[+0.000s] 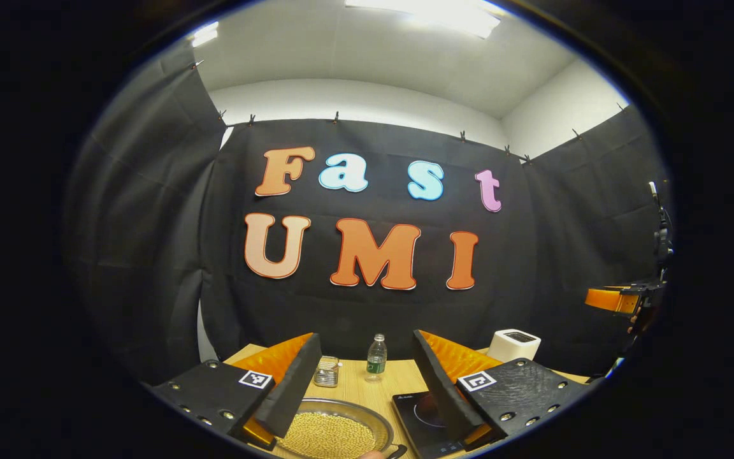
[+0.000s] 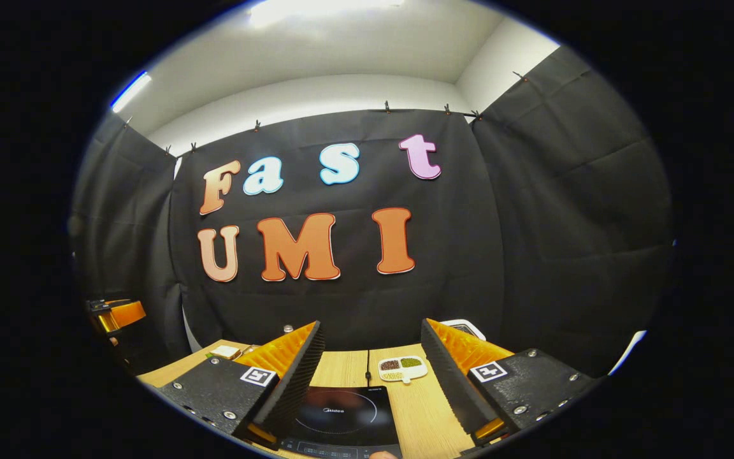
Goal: First push the handle of the pot to place it horizontally, then grasp the pot with both hands and set it on the induction cooktop.
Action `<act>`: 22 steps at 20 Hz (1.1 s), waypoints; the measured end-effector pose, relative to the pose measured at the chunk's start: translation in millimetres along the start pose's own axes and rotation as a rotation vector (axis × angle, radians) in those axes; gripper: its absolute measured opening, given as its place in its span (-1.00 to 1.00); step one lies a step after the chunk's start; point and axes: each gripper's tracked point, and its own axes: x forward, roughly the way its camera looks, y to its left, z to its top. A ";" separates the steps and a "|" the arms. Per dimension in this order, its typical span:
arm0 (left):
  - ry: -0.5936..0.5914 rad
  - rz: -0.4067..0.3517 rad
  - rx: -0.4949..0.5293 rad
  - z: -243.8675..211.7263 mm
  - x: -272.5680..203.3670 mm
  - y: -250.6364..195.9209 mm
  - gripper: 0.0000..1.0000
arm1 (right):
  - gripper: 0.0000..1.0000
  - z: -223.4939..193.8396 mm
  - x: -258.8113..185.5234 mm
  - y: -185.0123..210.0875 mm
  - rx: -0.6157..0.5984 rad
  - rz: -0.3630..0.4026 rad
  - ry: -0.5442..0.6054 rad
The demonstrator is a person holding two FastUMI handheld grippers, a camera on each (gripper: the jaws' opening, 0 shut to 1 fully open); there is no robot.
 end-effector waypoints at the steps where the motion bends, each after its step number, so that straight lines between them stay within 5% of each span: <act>1: -0.001 -0.002 -0.003 0.4 -0.4 0.2 0.77 | 0.90 -0.1 -0.3 1.2 0.000 0.003 0.001; 9: 0.019 -0.026 0.007 -9.1 0.6 2.3 0.83 | 1.00 -0.8 0.1 5.7 -0.007 0.013 -0.003; 12: 0.022 -0.053 0.003 -12.5 2.5 -0.5 0.64 | 1.00 -5.0 2.4 5.5 -0.001 0.011 0.006; 19: 0.030 -0.055 0.019 -17.2 4.4 1.3 -0.17 | 0.90 -9.8 5.4 6.5 0.001 0.018 0.015; 21: 0.035 -0.040 0.023 -20.6 6.4 4.9 -0.61 | 0.90 -10.7 5.0 6.9 0.003 0.020 0.018; 22: 0.040 -0.036 0.018 -22.9 6.7 4.6 -0.60 | 0.90 -10.7 4.9 5.9 0.002 0.019 0.018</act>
